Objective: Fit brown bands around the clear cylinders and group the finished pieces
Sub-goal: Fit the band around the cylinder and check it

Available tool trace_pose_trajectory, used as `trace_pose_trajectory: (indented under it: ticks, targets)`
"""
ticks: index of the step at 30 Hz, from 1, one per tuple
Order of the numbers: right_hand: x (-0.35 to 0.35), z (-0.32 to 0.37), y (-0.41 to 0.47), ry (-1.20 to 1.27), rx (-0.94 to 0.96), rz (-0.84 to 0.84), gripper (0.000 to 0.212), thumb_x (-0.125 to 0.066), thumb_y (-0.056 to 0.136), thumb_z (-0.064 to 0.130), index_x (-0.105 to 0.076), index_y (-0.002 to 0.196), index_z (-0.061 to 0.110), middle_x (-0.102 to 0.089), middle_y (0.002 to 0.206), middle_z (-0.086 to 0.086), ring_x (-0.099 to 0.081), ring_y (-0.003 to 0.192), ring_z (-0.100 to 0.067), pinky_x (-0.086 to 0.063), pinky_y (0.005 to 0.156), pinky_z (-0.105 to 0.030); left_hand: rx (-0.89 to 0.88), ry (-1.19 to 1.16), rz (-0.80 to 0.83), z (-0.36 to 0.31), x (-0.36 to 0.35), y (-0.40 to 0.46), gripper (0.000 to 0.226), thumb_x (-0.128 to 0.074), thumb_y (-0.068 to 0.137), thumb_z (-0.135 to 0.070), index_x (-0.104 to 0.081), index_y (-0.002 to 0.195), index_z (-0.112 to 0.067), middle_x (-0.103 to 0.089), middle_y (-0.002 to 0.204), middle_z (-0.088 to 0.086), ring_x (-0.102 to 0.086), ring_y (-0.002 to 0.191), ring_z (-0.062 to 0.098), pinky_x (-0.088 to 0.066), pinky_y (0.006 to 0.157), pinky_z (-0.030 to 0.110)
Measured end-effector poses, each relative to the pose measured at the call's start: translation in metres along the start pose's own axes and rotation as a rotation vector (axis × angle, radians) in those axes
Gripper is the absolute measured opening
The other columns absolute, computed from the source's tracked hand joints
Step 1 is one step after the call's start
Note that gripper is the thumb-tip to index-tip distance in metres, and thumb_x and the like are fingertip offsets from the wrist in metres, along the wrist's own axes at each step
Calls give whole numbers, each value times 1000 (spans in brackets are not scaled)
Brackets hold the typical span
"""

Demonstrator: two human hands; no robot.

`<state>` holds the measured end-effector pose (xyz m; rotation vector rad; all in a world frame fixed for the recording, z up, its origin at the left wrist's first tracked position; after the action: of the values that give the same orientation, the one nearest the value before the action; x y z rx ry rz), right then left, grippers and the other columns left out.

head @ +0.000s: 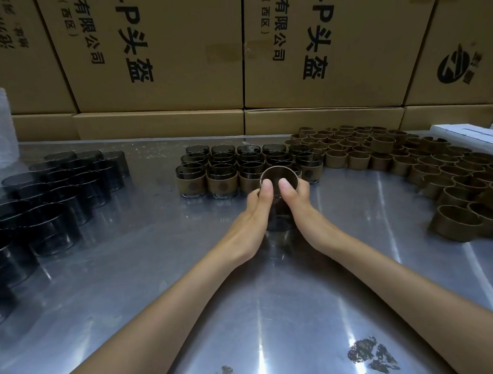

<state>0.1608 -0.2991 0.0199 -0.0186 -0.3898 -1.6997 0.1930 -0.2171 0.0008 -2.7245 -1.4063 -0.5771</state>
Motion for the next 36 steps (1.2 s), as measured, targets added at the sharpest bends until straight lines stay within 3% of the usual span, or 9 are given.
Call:
trace_pose_trajectory:
  ticks: [4, 6, 8, 14, 20, 27, 29, 32, 36]
  targets:
    - [-2, -2, -1, 74, -15, -18, 74, -36, 72, 75, -25, 128, 27, -37, 131, 8, -50, 111, 12, -48, 87, -13, 6, -156, -29, -4, 3, -2, 88, -23, 72, -86, -47, 136, -33, -53, 137, -7, -49, 127, 9, -38, 109, 37]
    - [2, -5, -2, 133, -47, -63, 78, -39, 68, 76, -29, 125, 25, -49, 126, -1, -58, 112, -9, -50, 97, -36, 33, -237, -64, -3, 5, -2, 59, -32, 80, -78, -61, 116, -41, -65, 120, -10, -62, 109, 3, -51, 88, 21]
    - [6, -6, -3, 182, -50, -105, 75, -41, 70, 74, -31, 125, 24, -54, 121, 0, -60, 110, -13, -48, 100, -44, 21, -306, -51, -6, 4, -3, 40, -35, 92, -64, -71, 93, -47, -73, 101, -15, -68, 94, -1, -52, 68, 11]
    - [10, -10, -5, 306, -42, -170, 29, -42, 93, 56, -42, 113, 34, -62, 117, -2, -66, 102, -11, -51, 96, -45, 11, -469, -53, -11, 7, -7, 30, -44, 95, -53, -73, 91, -48, -73, 105, -7, -68, 102, 10, -55, 75, 20]
    - [12, -9, -8, 365, -44, -184, 43, -46, 93, 54, -42, 125, 25, -61, 122, -8, -64, 108, -18, -49, 98, -49, 25, -550, -47, -11, 10, -10, 35, -45, 97, -45, -63, 120, -25, -69, 117, 6, -65, 110, 18, -51, 97, 37]
    - [15, -12, -6, 560, -82, -210, 42, -57, 87, 43, -44, 124, 28, -61, 123, -12, -64, 109, -24, -55, 88, -44, 78, -694, -8, -13, 5, -13, 40, -49, 96, -33, -58, 128, -11, -64, 124, 14, -61, 117, 24, -45, 105, 40]
    - [15, -12, -6, 601, -75, -205, 39, -55, 93, 36, -42, 129, 25, -63, 119, -12, -65, 106, -23, -56, 82, -39, 113, -717, 41, -13, 4, -11, 45, -56, 87, -37, -59, 126, -13, -65, 125, 11, -61, 116, 22, -46, 102, 35]
    - [14, -7, -7, 627, -61, -196, 38, -56, 92, 32, -43, 127, 26, -63, 117, -14, -61, 114, -29, -49, 95, -46, 238, -723, 151, -9, 4, -13, 54, -63, 75, -48, -63, 116, -13, -70, 115, 7, -67, 104, 16, -53, 88, 24]
    - [14, -1, -11, 587, -80, -165, 65, -61, 76, 39, -39, 134, 23, -60, 123, -12, -58, 118, -25, -48, 98, -41, 388, -708, 256, 1, 6, -18, 74, -70, 71, -50, -56, 124, 0, -69, 116, 12, -67, 104, 20, -55, 83, 24]
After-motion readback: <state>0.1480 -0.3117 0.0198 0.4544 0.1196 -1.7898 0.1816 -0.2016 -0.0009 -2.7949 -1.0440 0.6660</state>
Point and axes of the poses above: each hand's wrist, its own y-axis towards the middle knuckle, its own x-axis out of the back of the hand, z = x × y, the point moved 8 cm from there along y, towards the middle knuckle
